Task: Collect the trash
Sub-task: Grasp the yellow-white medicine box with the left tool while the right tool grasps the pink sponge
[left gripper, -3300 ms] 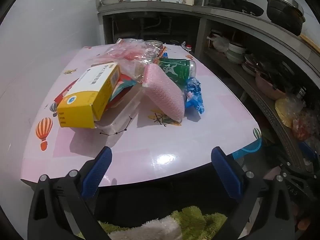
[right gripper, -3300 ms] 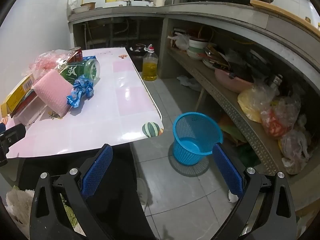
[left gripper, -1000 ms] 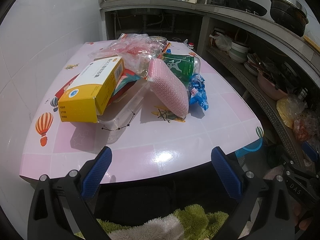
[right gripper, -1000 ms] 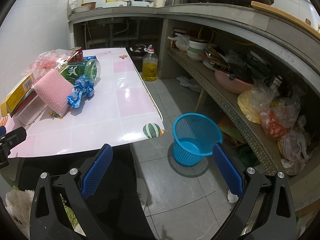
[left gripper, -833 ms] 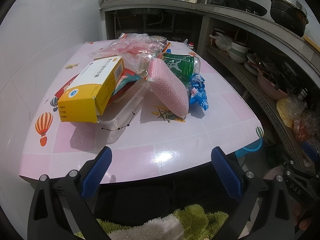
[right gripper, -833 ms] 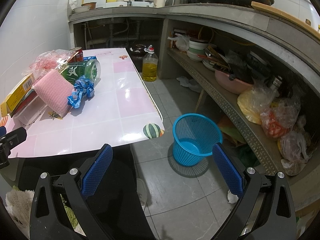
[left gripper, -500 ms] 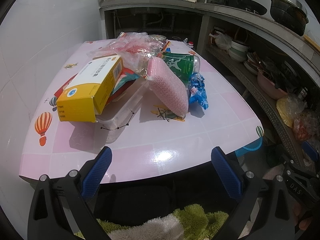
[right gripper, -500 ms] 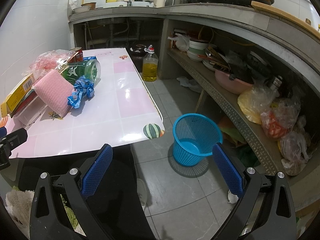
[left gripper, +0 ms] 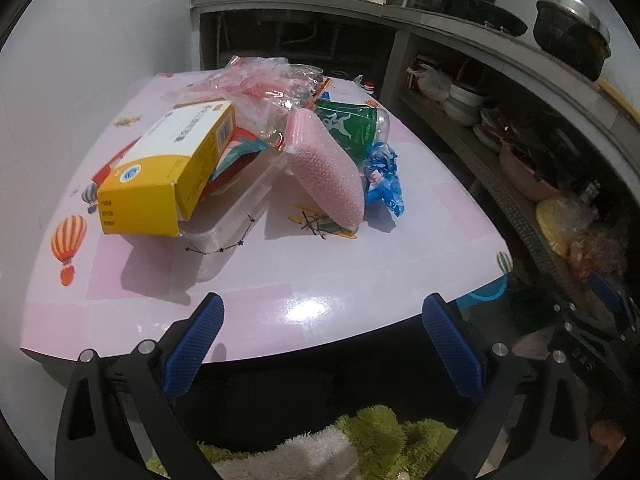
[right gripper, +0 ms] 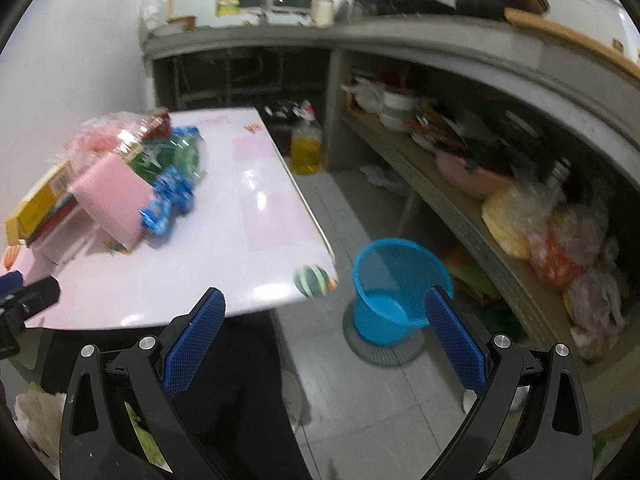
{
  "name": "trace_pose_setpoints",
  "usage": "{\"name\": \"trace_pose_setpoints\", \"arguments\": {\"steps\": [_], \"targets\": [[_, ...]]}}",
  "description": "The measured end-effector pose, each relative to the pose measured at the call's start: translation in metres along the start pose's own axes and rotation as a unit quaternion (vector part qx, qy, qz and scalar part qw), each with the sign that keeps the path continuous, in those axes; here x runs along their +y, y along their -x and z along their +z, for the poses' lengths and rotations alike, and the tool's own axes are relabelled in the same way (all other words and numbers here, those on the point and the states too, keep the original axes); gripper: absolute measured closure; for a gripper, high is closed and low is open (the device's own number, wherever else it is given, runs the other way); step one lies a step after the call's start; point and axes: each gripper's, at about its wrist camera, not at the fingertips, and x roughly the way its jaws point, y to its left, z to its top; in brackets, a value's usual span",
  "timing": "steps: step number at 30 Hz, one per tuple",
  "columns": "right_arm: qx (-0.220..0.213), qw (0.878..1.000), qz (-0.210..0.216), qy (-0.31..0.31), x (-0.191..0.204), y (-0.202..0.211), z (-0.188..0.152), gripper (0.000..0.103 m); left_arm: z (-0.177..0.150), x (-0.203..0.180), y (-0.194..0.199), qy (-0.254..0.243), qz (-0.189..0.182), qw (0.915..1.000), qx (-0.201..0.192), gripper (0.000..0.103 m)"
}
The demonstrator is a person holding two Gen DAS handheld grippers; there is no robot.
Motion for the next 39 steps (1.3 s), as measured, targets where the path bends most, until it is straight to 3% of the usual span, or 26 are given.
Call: {"name": "trace_pose_setpoints", "arguments": {"steps": [3, 7, 10, 16, 20, 27, 35, 39], "targets": [[-0.033, 0.999, 0.027, 0.024, 0.013, 0.002, 0.01, 0.008, 0.004, 0.013, 0.007, 0.015, -0.016, 0.9995, -0.022, 0.006], [-0.062, 0.994, 0.086, 0.029, 0.032, 0.001, 0.026, 0.008, 0.014, 0.039, 0.032, 0.014, -0.044, 0.9947, -0.091, 0.006], [-0.079, 0.988, 0.122, 0.042, 0.05, -0.001, 0.034, 0.008, 0.027, 0.059, 0.045, 0.007, -0.043, 0.9912, -0.125, 0.006], [-0.091, 0.972, 0.196, 0.089, 0.081, -0.008, 0.044, 0.008, 0.055, 0.104, 0.05, 0.026, -0.04, 0.9893, -0.138, 0.006], [-0.082, 0.961, 0.234, 0.122, 0.097, -0.019, 0.048, 0.008, 0.072, 0.119, 0.041, 0.03, -0.042, 0.9924, -0.112, 0.006], [-0.075, 0.93, 0.291, 0.21, 0.128, -0.036, 0.051, 0.008, 0.09, 0.118, 0.004, -0.017, -0.061, 0.9977, -0.024, 0.006], [-0.066, 0.896, 0.335, 0.284, 0.15, -0.068, 0.069, 0.008, 0.109, 0.116, -0.033, -0.042, -0.063, 0.9945, 0.073, 0.006], [-0.052, 0.881, 0.359, 0.305, 0.156, -0.084, 0.08, 0.008, 0.114, 0.115, -0.044, -0.05, -0.057, 0.992, 0.101, 0.006]]}}
